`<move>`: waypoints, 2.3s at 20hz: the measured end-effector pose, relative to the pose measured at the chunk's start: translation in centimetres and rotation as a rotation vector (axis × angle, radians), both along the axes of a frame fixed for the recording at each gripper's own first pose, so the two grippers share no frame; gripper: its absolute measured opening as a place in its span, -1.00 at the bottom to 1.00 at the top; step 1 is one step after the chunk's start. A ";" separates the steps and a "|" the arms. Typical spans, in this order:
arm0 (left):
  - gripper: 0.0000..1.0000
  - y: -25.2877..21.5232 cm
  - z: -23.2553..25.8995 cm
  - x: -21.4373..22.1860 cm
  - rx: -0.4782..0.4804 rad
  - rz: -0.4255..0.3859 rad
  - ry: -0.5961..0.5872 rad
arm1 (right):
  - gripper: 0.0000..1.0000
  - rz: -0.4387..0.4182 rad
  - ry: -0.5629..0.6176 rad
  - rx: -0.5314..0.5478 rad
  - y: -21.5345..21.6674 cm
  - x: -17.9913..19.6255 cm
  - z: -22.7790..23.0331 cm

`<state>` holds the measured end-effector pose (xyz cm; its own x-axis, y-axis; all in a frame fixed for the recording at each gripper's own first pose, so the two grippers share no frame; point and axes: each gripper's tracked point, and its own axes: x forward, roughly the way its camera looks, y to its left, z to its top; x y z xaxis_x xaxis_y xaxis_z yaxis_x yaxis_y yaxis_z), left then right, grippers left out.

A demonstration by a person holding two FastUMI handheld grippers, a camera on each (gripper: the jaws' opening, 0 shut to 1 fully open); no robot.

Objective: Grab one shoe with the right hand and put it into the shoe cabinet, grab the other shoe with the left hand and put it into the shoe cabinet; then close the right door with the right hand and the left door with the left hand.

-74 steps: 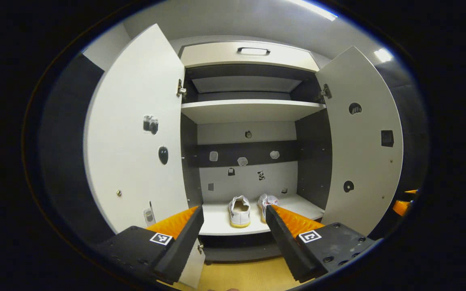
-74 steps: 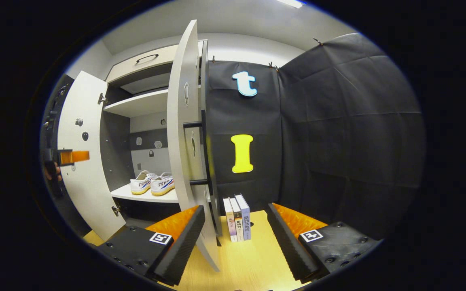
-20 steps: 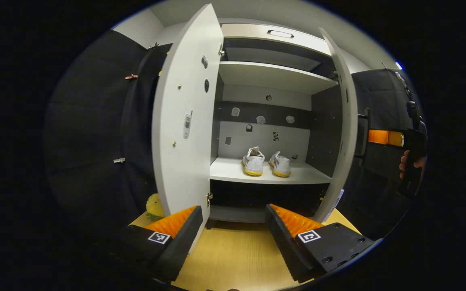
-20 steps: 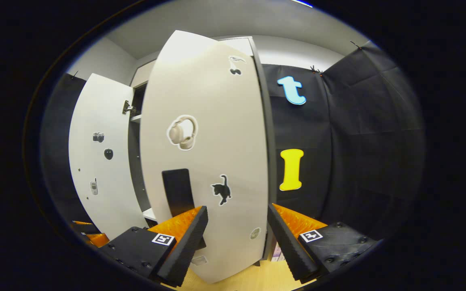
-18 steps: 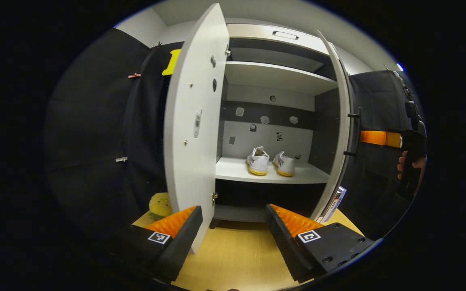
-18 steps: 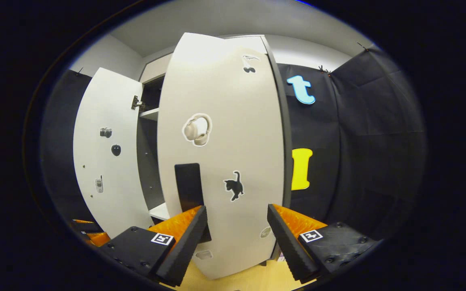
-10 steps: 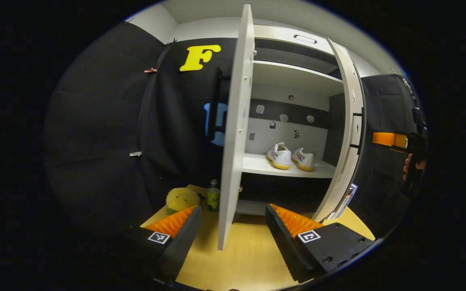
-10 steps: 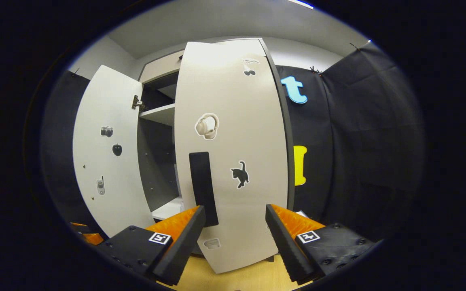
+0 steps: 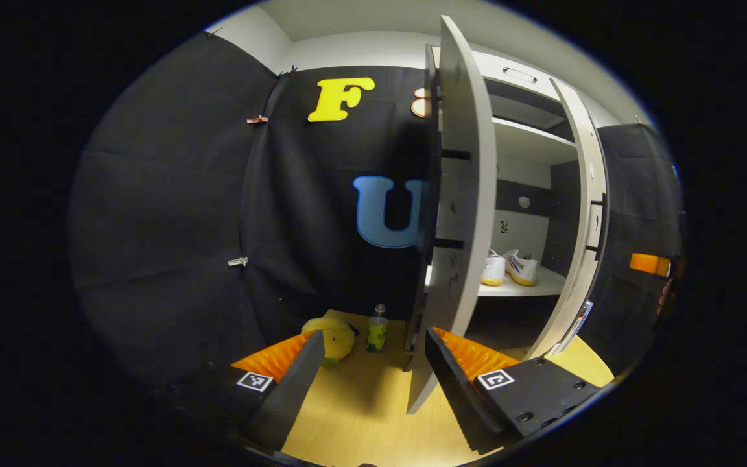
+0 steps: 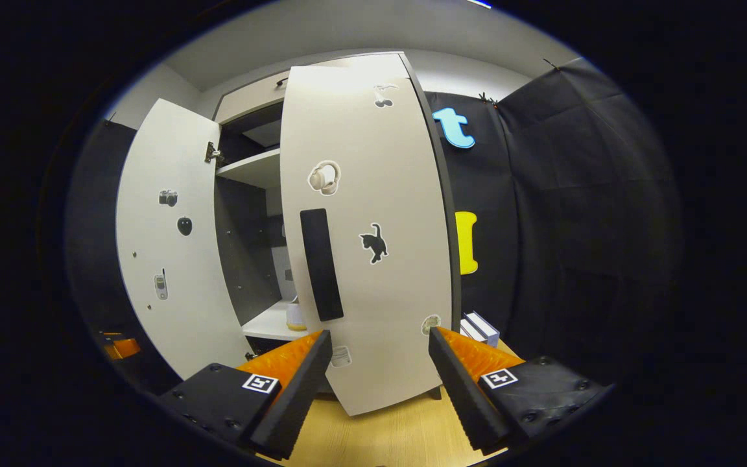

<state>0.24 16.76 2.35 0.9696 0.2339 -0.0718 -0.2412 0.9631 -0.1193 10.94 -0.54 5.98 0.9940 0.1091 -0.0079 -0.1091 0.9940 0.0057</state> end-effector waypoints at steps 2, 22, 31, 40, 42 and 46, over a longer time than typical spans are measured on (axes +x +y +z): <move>0.96 1.2 1.3 0.3 -0.029 -0.002 -0.039 | 0.95 -0.003 0.009 -0.020 0.1 -0.7 -0.5; 0.89 3.8 12.5 9.2 0.186 -0.162 -0.127 | 0.95 -0.019 0.027 -0.014 -1.6 -4.1 -2.5; 0.72 2.4 12.2 9.2 0.143 -0.136 -0.110 | 0.95 -0.104 0.067 0.064 -5.5 -4.6 -4.2; 0.73 -3.5 11.9 9.5 0.146 -0.166 -0.089 | 0.95 -0.095 0.072 0.050 -5.1 -4.5 -5.0; 0.80 -5.1 11.9 10.1 0.130 -0.177 -0.099 | 0.95 -0.102 0.074 0.056 -5.5 -4.6 -5.2; 0.80 -8.8 12.0 11.5 0.114 -0.233 -0.115 | 0.95 -0.124 0.074 0.058 -6.5 -4.6 -5.1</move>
<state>11.79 7.92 14.32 0.9984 0.0039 0.0560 -0.0028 0.9998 -0.0204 6.30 -7.08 0.89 0.9968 -0.0119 -0.0786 0.0172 0.9976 0.0666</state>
